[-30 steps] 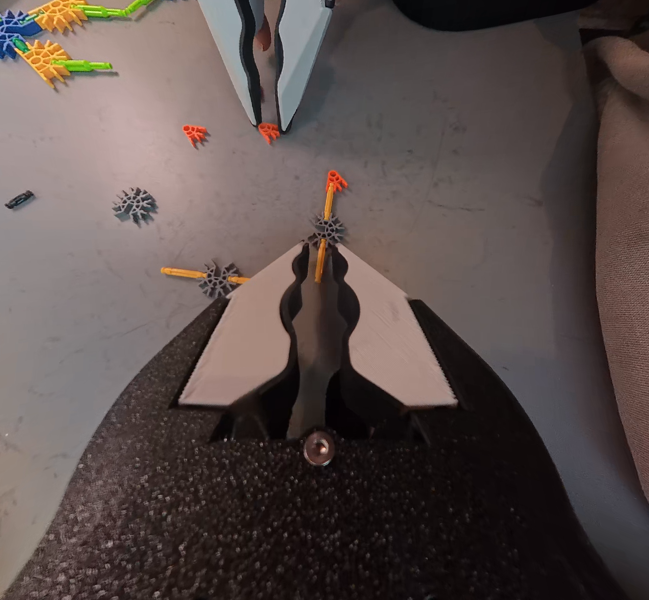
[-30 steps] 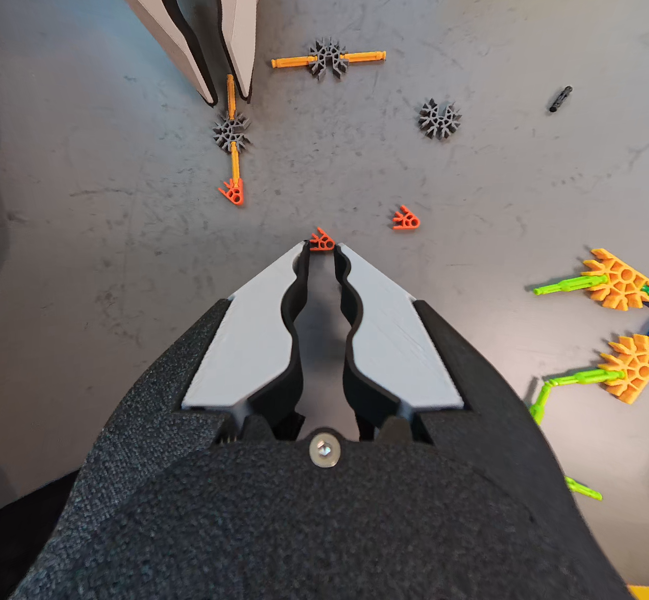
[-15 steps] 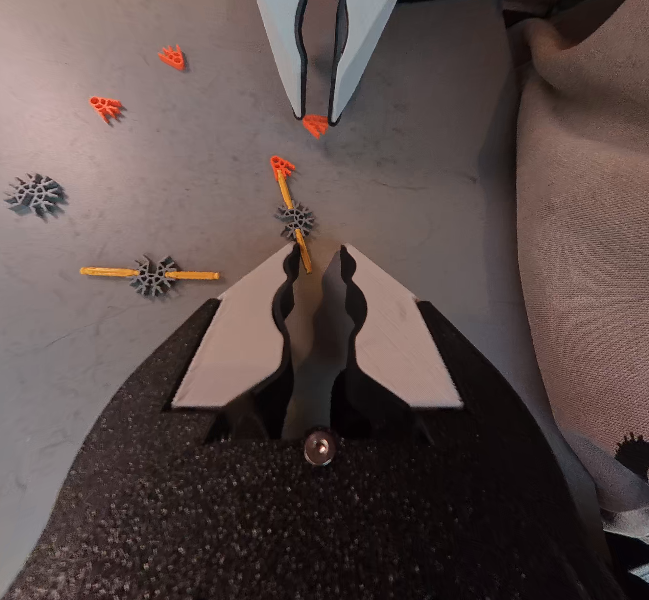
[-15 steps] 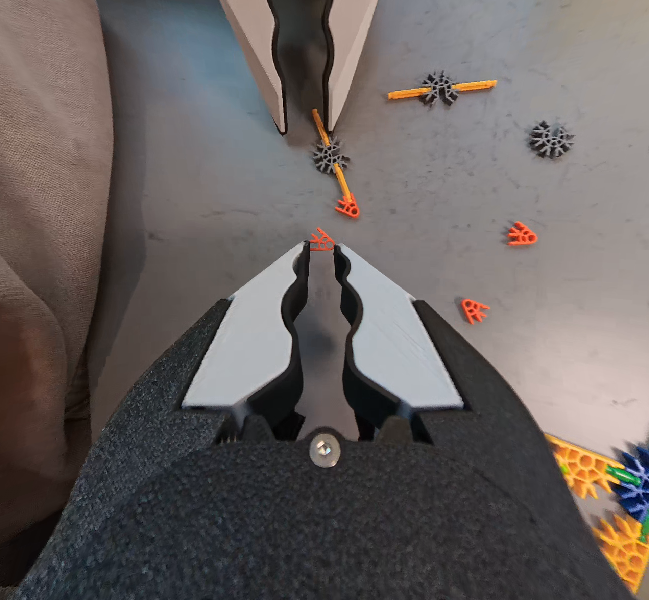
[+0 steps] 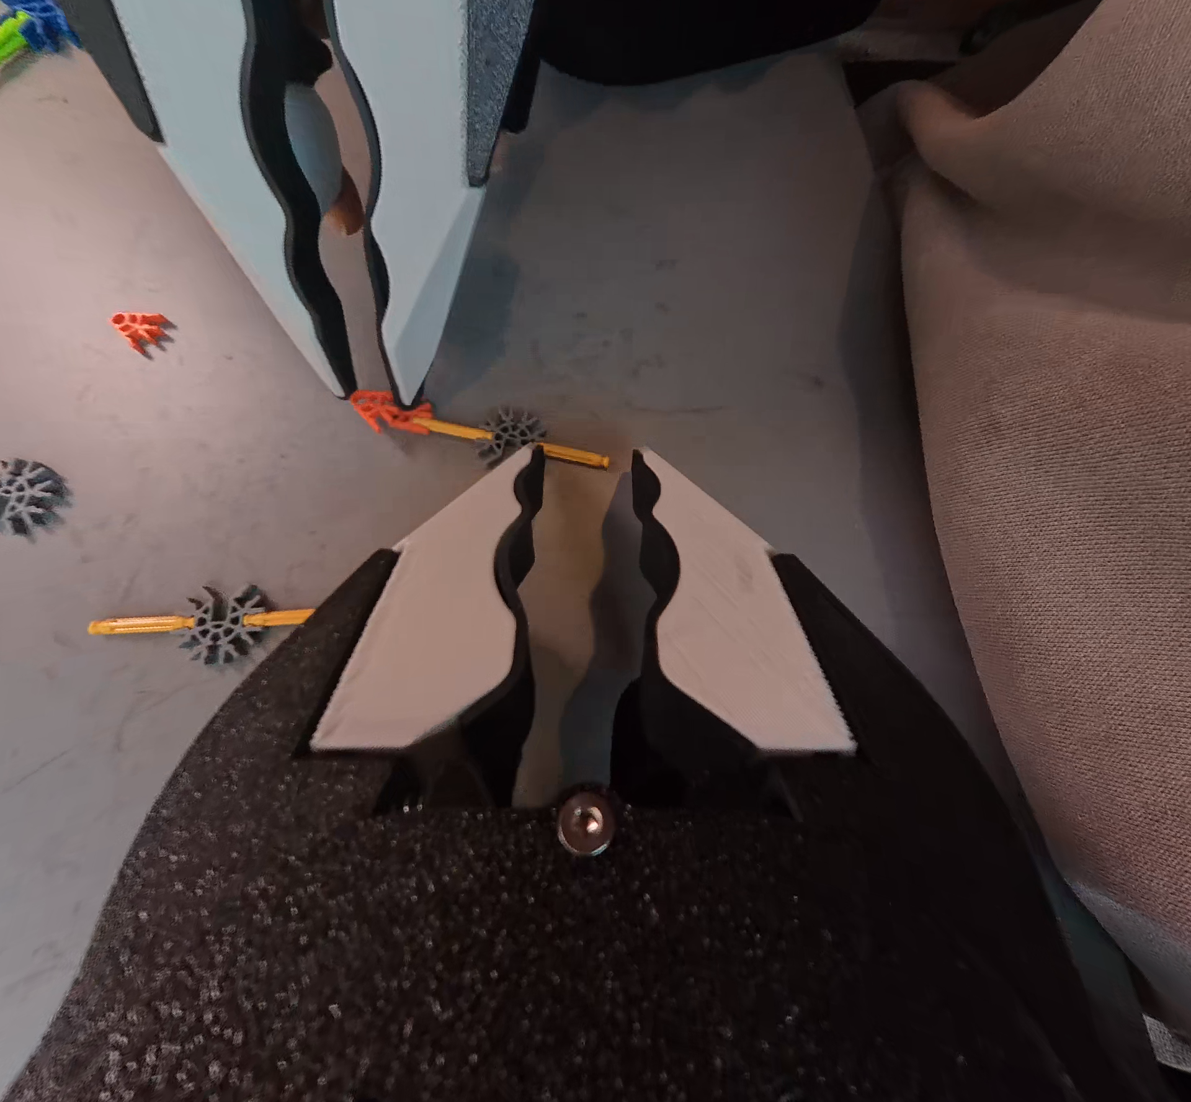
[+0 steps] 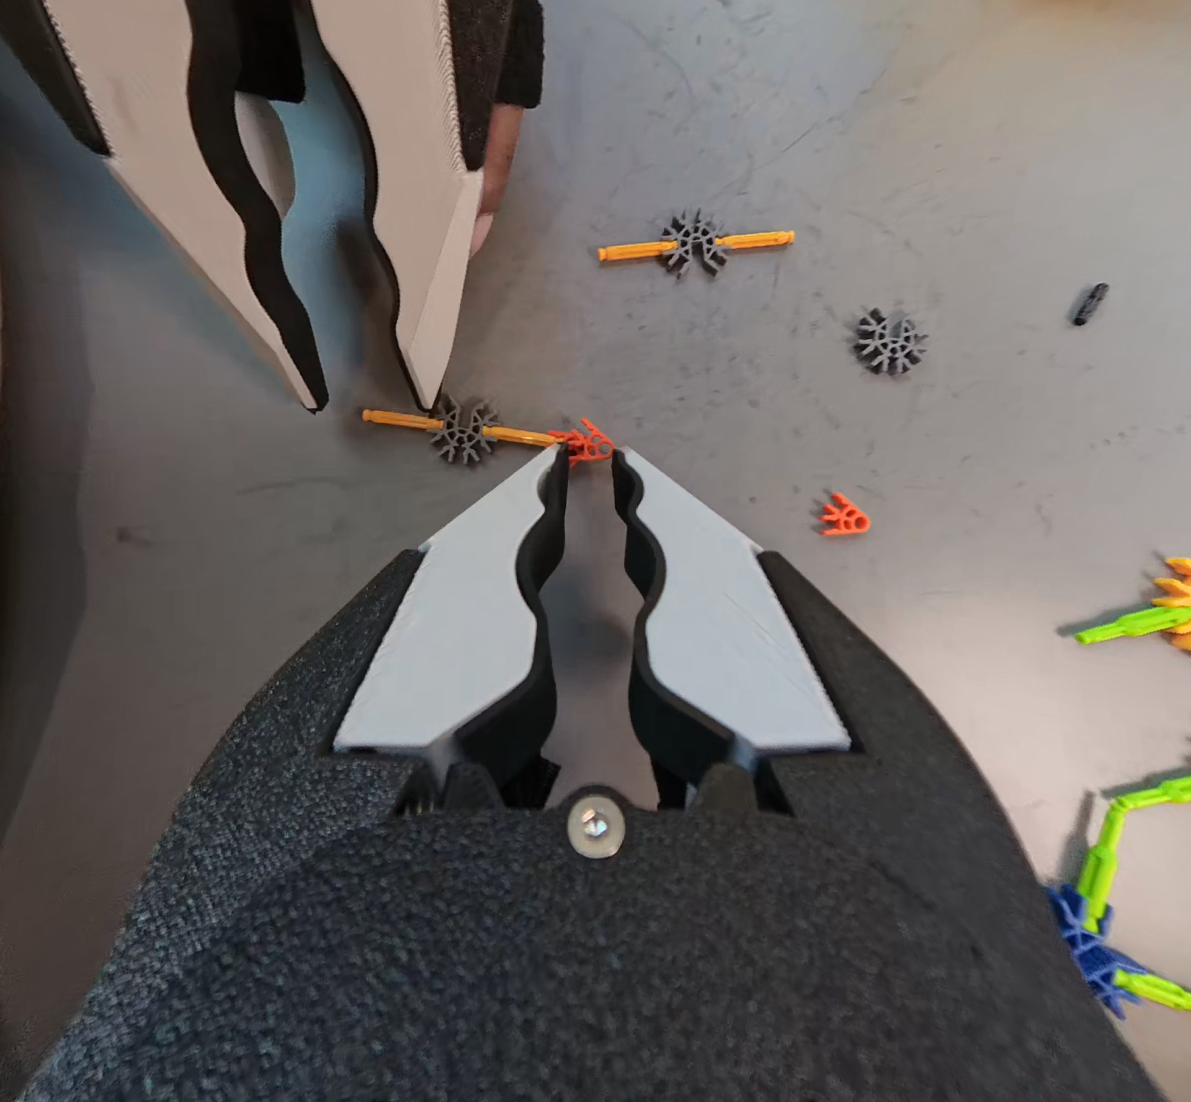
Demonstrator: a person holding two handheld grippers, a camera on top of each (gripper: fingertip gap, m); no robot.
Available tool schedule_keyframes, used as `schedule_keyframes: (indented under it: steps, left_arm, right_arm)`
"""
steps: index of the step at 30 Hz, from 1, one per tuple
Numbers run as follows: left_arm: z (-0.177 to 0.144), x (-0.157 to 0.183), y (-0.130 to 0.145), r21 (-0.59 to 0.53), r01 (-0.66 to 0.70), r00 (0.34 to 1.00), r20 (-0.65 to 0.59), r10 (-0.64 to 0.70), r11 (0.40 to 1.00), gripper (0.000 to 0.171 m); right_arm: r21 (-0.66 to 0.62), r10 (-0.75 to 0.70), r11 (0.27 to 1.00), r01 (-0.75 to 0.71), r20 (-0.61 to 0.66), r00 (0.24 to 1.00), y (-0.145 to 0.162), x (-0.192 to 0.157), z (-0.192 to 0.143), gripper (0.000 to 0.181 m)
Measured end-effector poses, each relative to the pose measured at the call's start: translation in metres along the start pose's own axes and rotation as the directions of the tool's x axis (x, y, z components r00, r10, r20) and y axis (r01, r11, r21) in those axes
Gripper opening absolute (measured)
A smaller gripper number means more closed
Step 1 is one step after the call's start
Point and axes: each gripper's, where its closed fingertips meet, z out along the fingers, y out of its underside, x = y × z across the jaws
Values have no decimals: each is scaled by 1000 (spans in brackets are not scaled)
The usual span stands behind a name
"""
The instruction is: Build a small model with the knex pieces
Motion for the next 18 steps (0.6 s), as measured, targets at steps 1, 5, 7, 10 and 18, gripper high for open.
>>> schedule_keyframes:
  steps: [1,5,7,10,18]
  left_arm:
    - [-3,-4,-3,18,4,1000,15,-4,1000,27]
    - [-16,-23,-4,46,23,995,96,-28,999,27]
    - [-18,-32,4,13,27,991,133,-28,1000,27]
    - [-15,-34,10,-17,23,990,138,-21,1000,25]
    - [0,-18,4,-8,-27,996,87,28,1000,17]
  right_arm:
    - [12,-2,1000,2,-13,1000,-2,4,-1,11]
    - [65,30,998,-27,-46,998,-2,11,-13,11]
    - [58,54,997,-51,-40,998,7,8,-19,11]
    - [48,66,997,-64,-34,997,16,3,-18,11]
    - [29,-30,999,29,11,999,-4,-4,3,11]
